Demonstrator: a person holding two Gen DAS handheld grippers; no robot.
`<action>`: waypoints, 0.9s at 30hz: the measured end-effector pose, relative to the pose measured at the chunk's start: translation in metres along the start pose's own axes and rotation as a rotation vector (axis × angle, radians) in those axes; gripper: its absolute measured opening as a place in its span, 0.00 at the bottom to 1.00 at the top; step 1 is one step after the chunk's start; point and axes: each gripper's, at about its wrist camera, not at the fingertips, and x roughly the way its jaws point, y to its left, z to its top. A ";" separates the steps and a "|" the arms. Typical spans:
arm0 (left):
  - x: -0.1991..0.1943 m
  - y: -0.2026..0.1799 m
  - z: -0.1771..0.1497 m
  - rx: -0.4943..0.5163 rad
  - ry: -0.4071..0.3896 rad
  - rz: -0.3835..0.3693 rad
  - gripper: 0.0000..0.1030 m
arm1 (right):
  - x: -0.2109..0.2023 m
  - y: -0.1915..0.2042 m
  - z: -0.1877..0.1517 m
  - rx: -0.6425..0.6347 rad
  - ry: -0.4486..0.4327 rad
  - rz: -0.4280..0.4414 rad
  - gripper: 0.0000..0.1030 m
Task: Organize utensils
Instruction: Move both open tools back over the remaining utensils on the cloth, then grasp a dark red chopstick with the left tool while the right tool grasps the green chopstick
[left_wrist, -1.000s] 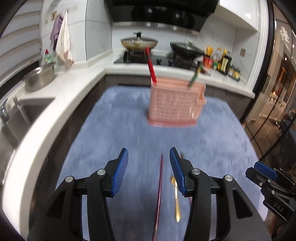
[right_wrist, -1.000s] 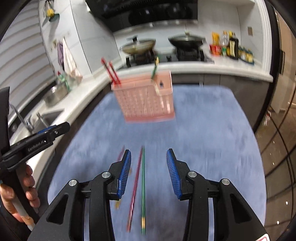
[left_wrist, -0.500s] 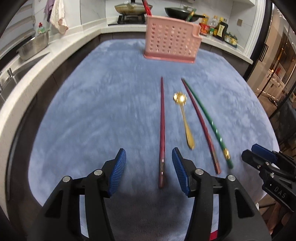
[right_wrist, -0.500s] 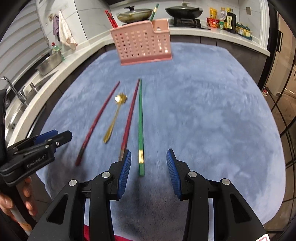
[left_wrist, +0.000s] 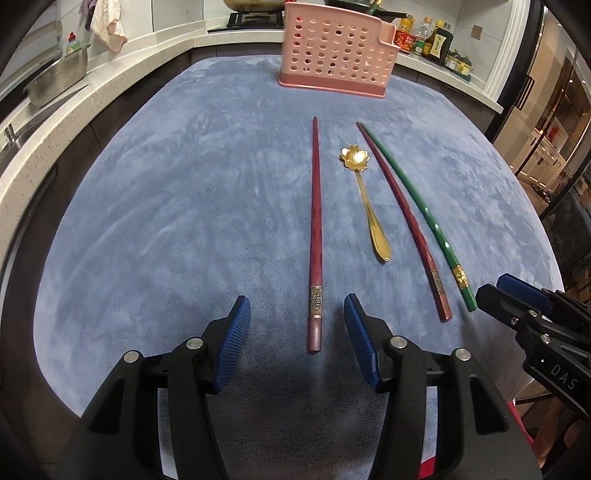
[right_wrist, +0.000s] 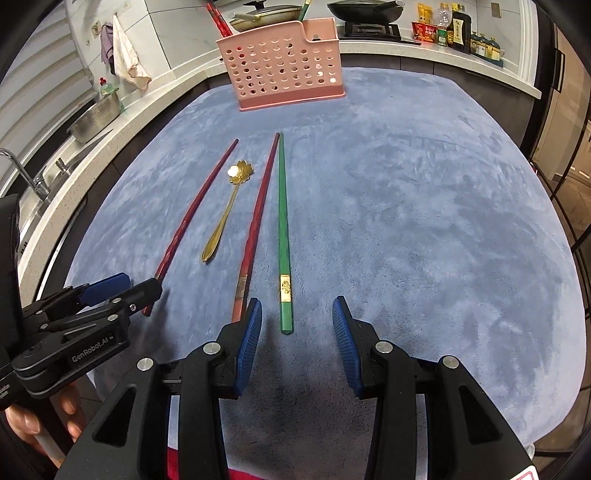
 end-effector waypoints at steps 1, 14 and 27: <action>0.002 0.000 0.000 -0.002 0.005 -0.005 0.44 | 0.001 0.000 0.000 0.001 0.002 0.002 0.38; 0.006 0.001 -0.001 -0.002 0.019 -0.018 0.09 | 0.013 0.002 0.001 -0.009 0.015 0.000 0.30; 0.006 0.005 0.000 -0.024 0.026 -0.043 0.09 | 0.022 0.003 0.003 -0.030 0.027 -0.009 0.14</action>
